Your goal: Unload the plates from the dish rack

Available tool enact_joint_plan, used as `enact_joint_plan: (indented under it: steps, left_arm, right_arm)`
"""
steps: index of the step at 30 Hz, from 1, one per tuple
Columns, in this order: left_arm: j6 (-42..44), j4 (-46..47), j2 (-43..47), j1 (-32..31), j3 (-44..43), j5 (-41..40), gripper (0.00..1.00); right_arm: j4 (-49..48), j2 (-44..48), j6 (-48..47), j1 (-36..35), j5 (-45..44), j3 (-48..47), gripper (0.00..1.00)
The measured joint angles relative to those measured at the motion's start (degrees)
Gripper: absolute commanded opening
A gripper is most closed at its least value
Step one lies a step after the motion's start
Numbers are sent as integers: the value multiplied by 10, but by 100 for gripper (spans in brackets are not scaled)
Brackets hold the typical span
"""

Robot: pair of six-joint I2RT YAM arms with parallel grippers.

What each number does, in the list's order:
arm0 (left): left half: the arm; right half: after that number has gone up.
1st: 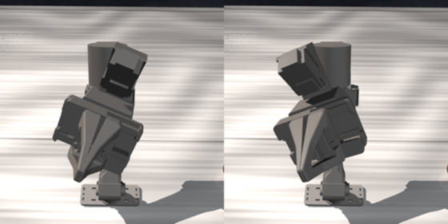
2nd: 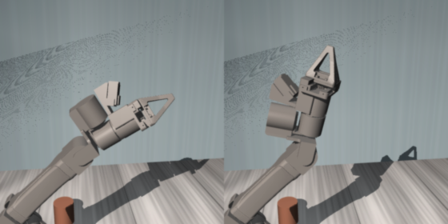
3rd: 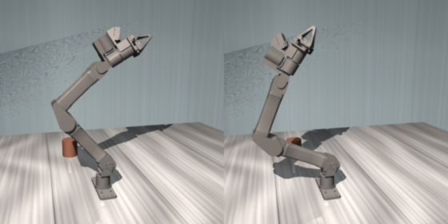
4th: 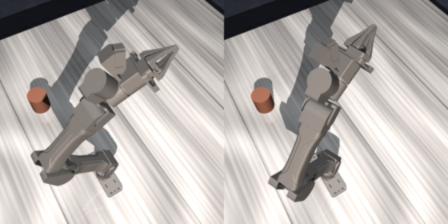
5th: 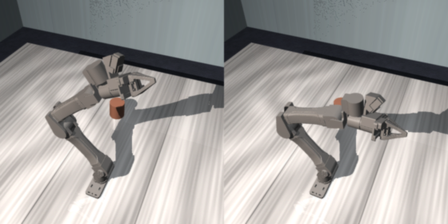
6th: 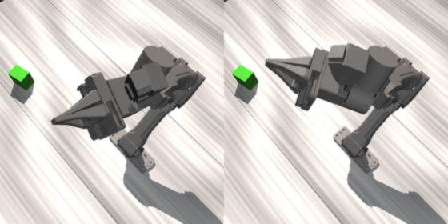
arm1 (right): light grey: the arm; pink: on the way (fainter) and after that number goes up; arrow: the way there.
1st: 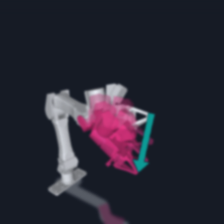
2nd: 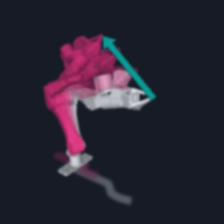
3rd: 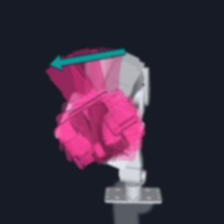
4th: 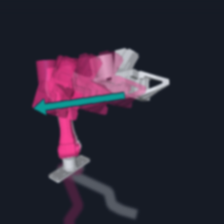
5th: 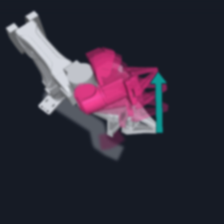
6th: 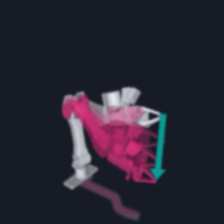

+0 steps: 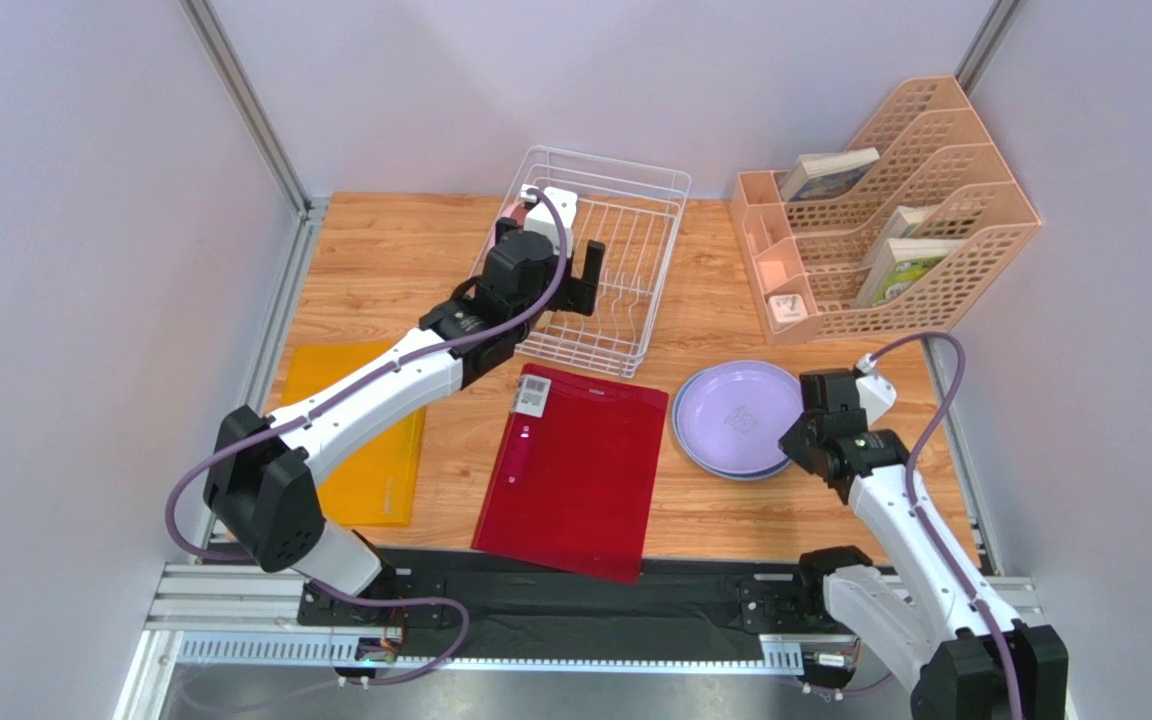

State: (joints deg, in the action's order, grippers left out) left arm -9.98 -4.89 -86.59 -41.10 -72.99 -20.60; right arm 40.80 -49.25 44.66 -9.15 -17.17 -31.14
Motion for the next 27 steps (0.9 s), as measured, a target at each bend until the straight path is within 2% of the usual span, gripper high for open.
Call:
enact_joint_plan:
  steps: [4,5,8,11,18,27]
  left_arm:
    - [0,0,0,0,0,0,98]
    - [0,0,0,0,0,0,98]
    - [0,0,0,0,0,0,98]
    - [0,0,0,0,0,0,98]
    - [0,0,0,0,0,0,98]
    - [-3,-5,0,0,0,20,99]
  right_arm:
    - [-16,-9,-4,0,4,-1,39]
    - [-17,-9,-6,0,4,-1,49]
    - [-22,-6,-8,0,4,-1,66]
    - [-21,4,-6,0,4,-1,71]
    - [-10,36,-8,0,1,-9,74]
    - [-27,65,-50,0,5,-80,83]
